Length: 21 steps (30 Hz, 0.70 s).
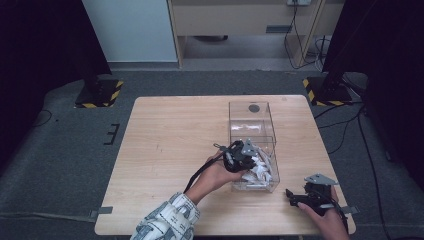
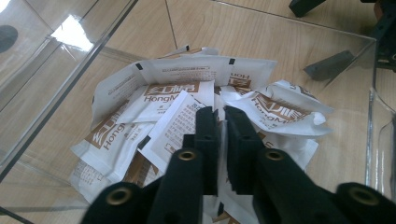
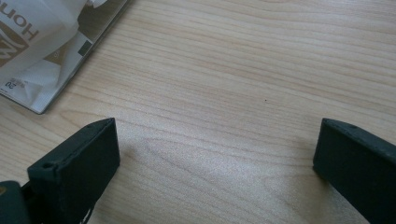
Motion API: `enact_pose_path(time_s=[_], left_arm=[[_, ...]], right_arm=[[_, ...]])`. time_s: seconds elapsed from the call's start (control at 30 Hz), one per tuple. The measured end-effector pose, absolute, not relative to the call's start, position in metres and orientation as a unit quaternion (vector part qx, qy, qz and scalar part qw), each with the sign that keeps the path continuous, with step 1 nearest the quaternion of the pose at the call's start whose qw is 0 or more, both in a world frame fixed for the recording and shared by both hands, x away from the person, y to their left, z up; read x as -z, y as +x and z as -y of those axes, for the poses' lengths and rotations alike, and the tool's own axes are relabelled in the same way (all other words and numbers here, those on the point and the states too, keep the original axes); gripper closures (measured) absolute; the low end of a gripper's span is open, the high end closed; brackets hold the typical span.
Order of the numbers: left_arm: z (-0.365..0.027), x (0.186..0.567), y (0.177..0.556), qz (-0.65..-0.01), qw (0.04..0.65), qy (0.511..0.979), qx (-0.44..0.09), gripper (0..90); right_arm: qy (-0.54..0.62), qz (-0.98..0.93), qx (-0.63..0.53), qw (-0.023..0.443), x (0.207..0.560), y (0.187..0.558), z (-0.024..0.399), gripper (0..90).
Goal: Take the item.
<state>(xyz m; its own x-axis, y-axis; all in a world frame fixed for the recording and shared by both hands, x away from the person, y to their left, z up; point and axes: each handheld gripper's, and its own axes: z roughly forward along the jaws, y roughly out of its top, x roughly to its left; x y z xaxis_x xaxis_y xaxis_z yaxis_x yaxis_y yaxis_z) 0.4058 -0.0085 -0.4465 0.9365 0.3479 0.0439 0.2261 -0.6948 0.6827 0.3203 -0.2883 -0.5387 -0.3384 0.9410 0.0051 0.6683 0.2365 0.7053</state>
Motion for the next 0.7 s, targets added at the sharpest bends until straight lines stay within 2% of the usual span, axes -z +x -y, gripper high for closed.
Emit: enact_pose_path(time_s=[0.13, 0.7], left_arm=[[0.006, 0.441, 0.406, -0.162, 0.371, 0.911, -0.084, 89.0], [-0.008, 0.424, 0.408, -0.167, 0.407, 0.894, -0.084, 89.3]], right_arm=[[0.533, -0.755, -0.313, 0.217, 0.539, 0.32, 0.288, 0.8], [0.533, -0.755, -0.313, 0.217, 0.539, 0.32, 0.288, 0.8]])
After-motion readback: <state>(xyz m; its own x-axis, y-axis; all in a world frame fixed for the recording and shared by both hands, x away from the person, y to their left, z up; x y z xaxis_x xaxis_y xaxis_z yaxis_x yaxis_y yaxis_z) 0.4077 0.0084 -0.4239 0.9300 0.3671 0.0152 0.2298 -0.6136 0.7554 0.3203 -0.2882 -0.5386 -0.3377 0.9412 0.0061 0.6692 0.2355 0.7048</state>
